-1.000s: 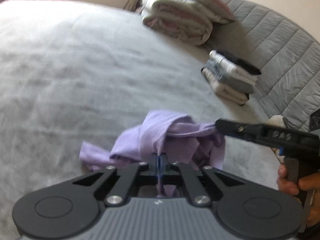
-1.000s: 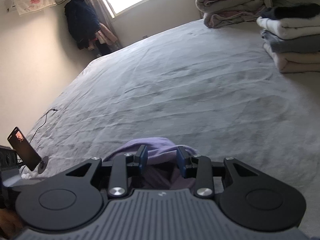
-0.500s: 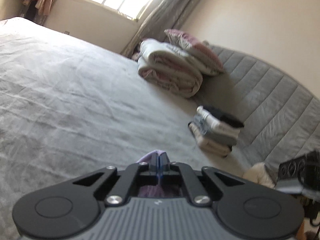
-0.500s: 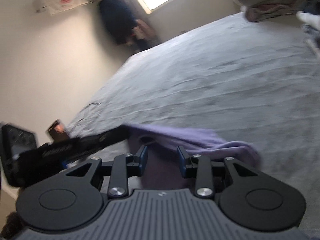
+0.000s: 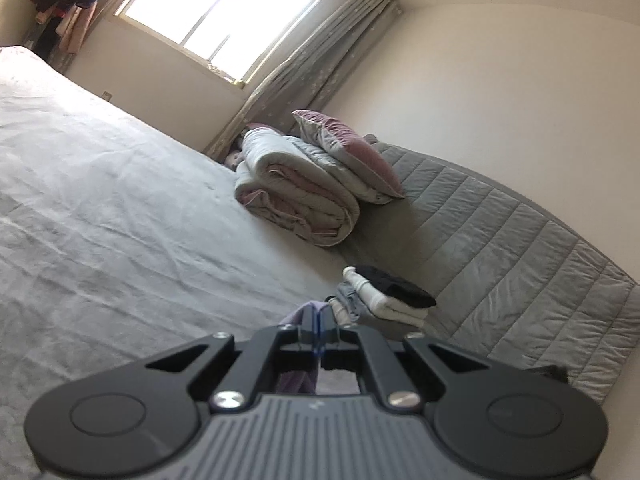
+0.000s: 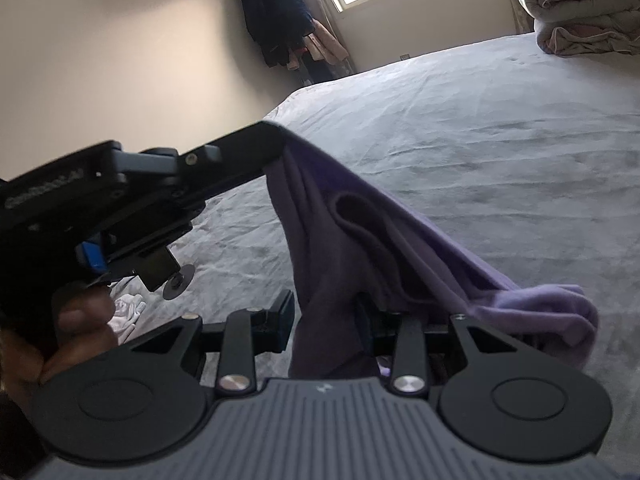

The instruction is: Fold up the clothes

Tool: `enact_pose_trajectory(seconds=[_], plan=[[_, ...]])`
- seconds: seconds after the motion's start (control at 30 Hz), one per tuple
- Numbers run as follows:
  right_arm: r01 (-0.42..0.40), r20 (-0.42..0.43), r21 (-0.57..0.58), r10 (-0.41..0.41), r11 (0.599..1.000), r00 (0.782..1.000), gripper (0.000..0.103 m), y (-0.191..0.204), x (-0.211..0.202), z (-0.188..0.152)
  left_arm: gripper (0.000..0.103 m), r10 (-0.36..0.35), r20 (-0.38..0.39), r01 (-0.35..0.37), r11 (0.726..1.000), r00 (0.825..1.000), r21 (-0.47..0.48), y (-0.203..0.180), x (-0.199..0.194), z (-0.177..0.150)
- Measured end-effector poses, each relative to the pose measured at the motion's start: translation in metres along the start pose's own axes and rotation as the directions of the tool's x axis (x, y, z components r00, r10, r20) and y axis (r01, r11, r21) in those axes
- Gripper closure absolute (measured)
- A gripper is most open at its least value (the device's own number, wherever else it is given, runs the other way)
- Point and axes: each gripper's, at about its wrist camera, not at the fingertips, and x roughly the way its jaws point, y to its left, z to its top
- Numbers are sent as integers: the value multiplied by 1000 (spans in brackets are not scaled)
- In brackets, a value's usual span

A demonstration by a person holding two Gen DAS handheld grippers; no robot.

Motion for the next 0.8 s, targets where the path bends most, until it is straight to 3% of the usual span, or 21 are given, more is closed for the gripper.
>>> enact_pose_trajectory(seconds=[0.03, 0.27, 0.33, 0.4, 0.63, 0.73, 0.8], plan=[[-11, 5, 13, 11, 1000, 1000, 93, -1, 0, 2, 102, 1, 0, -1, 1000, 1000, 5, 0, 0, 0], [-116, 107, 108, 104, 987, 989, 94, -15, -11, 20, 101, 40, 5, -40, 999, 999, 30, 2, -5, 0], [-124, 146, 129, 105, 984, 984, 94, -21, -16, 27, 93, 53, -4, -53, 998, 999, 40, 2, -7, -1], [-114, 187, 154, 84, 981, 979, 94, -31, -23, 33, 75, 68, -18, -67, 997, 998, 46, 4, -8, -3], [-84, 268, 276, 7, 957, 963, 94, -63, -45, 40, 59, 91, -148, -78, 993, 985, 89, 6, 16, -18], [-88, 288, 287, 2, 954, 958, 94, -67, -55, 43, 54, 110, -213, -83, 988, 971, 131, 3, 34, -29], [-84, 292, 287, -3, 954, 956, 94, -69, -59, 42, 44, 145, -253, -107, 982, 957, 159, 2, 48, -37]])
